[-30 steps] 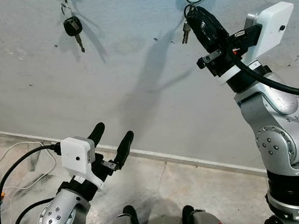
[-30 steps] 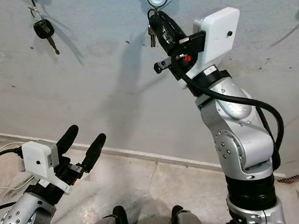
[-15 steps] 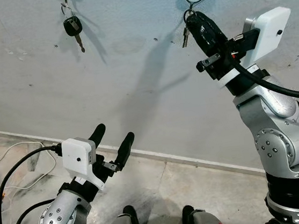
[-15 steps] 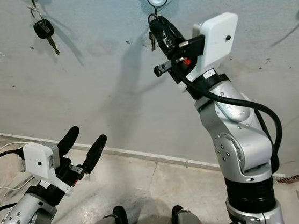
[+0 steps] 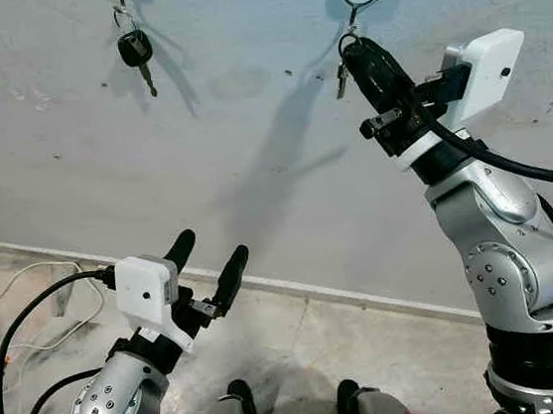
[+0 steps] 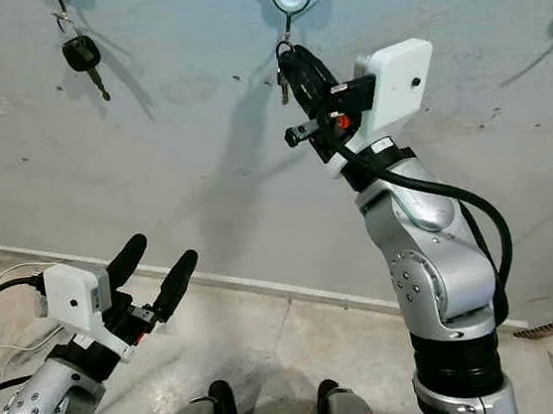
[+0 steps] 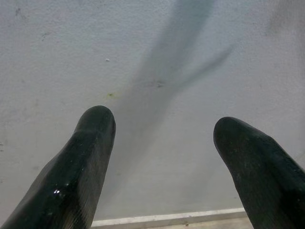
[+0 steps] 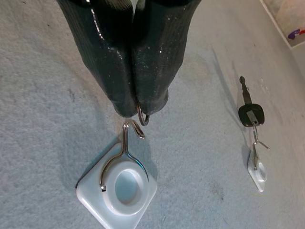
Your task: Hang keys on a hook
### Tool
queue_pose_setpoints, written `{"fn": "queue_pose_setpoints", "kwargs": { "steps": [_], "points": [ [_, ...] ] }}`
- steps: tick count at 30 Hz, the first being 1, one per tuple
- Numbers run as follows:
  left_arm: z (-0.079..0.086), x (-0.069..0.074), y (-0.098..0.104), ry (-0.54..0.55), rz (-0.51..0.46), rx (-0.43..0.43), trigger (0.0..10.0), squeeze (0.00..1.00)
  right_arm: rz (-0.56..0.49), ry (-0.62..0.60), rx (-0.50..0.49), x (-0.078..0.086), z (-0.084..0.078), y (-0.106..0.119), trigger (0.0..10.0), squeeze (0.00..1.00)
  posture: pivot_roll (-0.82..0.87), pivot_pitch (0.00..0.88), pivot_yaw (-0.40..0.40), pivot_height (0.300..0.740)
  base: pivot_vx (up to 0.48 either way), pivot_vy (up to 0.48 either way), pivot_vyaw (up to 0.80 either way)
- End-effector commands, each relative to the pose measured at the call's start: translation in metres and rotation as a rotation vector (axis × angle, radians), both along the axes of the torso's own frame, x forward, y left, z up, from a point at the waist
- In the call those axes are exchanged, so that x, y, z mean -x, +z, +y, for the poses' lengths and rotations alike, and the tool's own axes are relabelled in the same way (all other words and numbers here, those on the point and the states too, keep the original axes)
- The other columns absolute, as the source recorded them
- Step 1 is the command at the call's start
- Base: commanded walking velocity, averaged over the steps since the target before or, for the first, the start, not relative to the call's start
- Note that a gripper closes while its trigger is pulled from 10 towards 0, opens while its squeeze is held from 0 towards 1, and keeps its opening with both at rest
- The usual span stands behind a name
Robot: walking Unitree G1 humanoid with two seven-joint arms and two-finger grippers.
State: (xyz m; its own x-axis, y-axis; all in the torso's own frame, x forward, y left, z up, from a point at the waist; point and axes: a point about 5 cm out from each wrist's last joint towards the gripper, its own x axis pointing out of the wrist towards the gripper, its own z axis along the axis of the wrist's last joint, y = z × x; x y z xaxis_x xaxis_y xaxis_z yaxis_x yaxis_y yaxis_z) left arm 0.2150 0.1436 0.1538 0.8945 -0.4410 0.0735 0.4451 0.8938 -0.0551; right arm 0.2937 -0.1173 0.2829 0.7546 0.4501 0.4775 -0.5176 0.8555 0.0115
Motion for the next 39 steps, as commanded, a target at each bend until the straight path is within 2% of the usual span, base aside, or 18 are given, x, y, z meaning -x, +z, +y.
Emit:
{"fn": "queue_pose_setpoints", "kwargs": {
  "steps": [1, 25, 39],
  "points": [
    [-0.0007, 0.0038, -0.0019, -0.004, 0.016, -0.007, 10.0, 0.0, -0.011, 0.013, -0.011, 0.0015, 0.0007, 0.0038, 10.0, 0.0, 0.05, 0.291, 0.031, 0.74, 0.0, 0.0, 0.0],
    [-0.0021, 0.0026, -0.0022, -0.006, 0.018, -0.003, 10.0, 0.0, -0.052, 0.005, -0.03, 0.0022, -0.0024, 0.0135, 10.0, 0.0, 0.05, 0.292, 0.031, 0.74, 0.0, 0.0, 0.0],
    [-0.0019, 0.0021, -0.003, -0.003, 0.017, -0.005, 10.0, 0.0, 0.012, 0.002, -0.093, -0.0053, -0.0022, 0.0078, 10.0, 0.0, 0.05, 0.285, 0.027, 0.74, 0.0, 0.0, 0.0]
  ]
}}
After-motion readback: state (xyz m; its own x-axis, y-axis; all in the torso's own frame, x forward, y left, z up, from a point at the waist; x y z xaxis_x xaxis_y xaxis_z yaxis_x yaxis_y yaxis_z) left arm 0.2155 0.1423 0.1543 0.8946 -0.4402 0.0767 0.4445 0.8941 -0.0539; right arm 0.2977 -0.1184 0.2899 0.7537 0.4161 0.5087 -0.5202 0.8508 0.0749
